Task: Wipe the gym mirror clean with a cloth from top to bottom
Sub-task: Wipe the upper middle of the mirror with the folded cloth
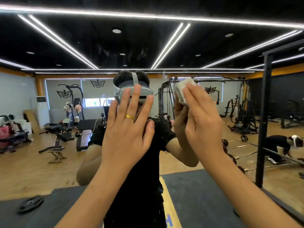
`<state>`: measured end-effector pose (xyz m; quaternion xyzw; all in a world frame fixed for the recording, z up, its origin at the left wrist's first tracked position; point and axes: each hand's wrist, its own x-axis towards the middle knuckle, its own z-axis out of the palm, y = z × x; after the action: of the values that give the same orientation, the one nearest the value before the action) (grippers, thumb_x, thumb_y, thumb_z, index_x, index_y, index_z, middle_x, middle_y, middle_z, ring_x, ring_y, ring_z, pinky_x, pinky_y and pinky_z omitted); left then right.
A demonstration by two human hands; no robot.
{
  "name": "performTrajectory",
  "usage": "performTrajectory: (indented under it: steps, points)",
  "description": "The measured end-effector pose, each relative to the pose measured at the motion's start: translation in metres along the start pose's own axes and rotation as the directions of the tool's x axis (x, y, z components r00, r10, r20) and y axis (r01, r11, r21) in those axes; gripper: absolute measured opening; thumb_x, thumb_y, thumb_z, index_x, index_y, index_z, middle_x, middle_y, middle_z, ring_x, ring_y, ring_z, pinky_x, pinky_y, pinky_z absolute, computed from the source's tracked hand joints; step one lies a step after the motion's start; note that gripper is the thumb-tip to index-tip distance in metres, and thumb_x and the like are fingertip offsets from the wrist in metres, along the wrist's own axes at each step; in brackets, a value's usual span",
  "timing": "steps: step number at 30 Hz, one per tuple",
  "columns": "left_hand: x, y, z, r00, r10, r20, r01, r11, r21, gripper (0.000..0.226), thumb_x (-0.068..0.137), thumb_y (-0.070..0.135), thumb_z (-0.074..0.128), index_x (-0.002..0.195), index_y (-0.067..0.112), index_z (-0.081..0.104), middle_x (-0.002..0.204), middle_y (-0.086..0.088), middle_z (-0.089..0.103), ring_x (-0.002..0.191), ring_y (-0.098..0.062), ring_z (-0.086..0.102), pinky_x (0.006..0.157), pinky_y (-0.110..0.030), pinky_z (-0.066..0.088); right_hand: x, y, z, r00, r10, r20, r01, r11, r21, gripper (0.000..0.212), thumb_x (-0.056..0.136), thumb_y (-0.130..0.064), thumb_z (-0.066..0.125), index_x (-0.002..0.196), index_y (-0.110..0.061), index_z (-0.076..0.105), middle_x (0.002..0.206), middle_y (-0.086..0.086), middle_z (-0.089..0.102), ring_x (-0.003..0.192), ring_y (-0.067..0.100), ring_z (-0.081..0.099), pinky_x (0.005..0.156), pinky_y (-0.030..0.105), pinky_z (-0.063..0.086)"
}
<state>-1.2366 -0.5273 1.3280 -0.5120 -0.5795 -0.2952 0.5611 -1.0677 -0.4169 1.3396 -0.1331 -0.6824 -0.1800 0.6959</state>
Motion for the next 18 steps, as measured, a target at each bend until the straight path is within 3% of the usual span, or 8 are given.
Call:
performTrajectory:
  steps: [3, 8, 11, 15, 18]
  points:
    - [-0.001, 0.001, 0.0, 1.0, 0.011, -0.017, -0.011, 1.0, 0.0, 0.06, 0.106, 0.036, 0.039, 0.162, 0.019, 0.028, 0.171, -0.012, 0.013, 0.159, -0.03, 0.011, 0.128, -0.051, 0.008, 0.004, 0.009, -0.002, 0.999, -0.042, -0.008, 0.042, 0.999, -0.019, 0.041, 0.104, -0.007, 0.043, 0.141, 0.002, 0.058, 0.147, 0.017, 0.056, 0.141, 0.034, 0.049, 0.115, 0.05, 0.043]
    - [0.0, 0.003, 0.001, 0.999, -0.011, -0.036, 0.011, 1.0, -0.001, 0.061, 0.105, 0.034, 0.045, 0.162, 0.02, 0.029, 0.171, -0.012, 0.016, 0.158, -0.03, 0.012, 0.128, -0.052, 0.011, 0.01, 0.015, 0.008, 0.997, -0.082, -0.001, 0.082, 0.996, 0.017, 0.043, 0.104, -0.002, 0.049, 0.146, -0.004, 0.054, 0.153, 0.011, 0.049, 0.145, 0.03, 0.045, 0.116, 0.05, 0.042]
    - [-0.001, 0.003, 0.0, 0.999, -0.014, -0.031, 0.014, 1.0, -0.006, 0.063, 0.103, 0.032, 0.049, 0.161, 0.019, 0.029, 0.17, -0.012, 0.017, 0.158, -0.03, 0.013, 0.128, -0.052, 0.012, 0.011, 0.013, 0.006, 0.996, -0.091, 0.01, 0.09, 0.994, 0.06, 0.046, 0.098, 0.009, 0.054, 0.143, 0.001, 0.056, 0.151, 0.015, 0.053, 0.145, 0.03, 0.043, 0.119, 0.047, 0.039]
    - [-0.002, 0.004, -0.002, 1.0, -0.023, -0.017, 0.023, 1.0, -0.008, 0.062, 0.104, 0.033, 0.047, 0.162, 0.02, 0.027, 0.171, -0.01, 0.015, 0.159, -0.029, 0.011, 0.128, -0.052, 0.011, 0.007, 0.004, 0.002, 0.98, -0.183, 0.074, 0.176, 0.98, 0.093, 0.054, 0.093, 0.008, 0.058, 0.146, -0.001, 0.054, 0.153, 0.012, 0.052, 0.146, 0.027, 0.042, 0.122, 0.04, 0.035]
    - [-0.002, 0.004, -0.003, 1.0, -0.026, 0.003, 0.026, 0.999, -0.019, 0.06, 0.106, 0.036, 0.041, 0.162, 0.021, 0.026, 0.172, -0.008, 0.012, 0.159, -0.026, 0.007, 0.128, -0.051, 0.008, -0.01, 0.008, 0.003, 0.978, -0.184, 0.099, 0.171, 0.976, 0.132, 0.061, 0.088, 0.011, 0.065, 0.147, -0.004, 0.054, 0.154, 0.01, 0.051, 0.147, 0.026, 0.042, 0.121, 0.042, 0.037]
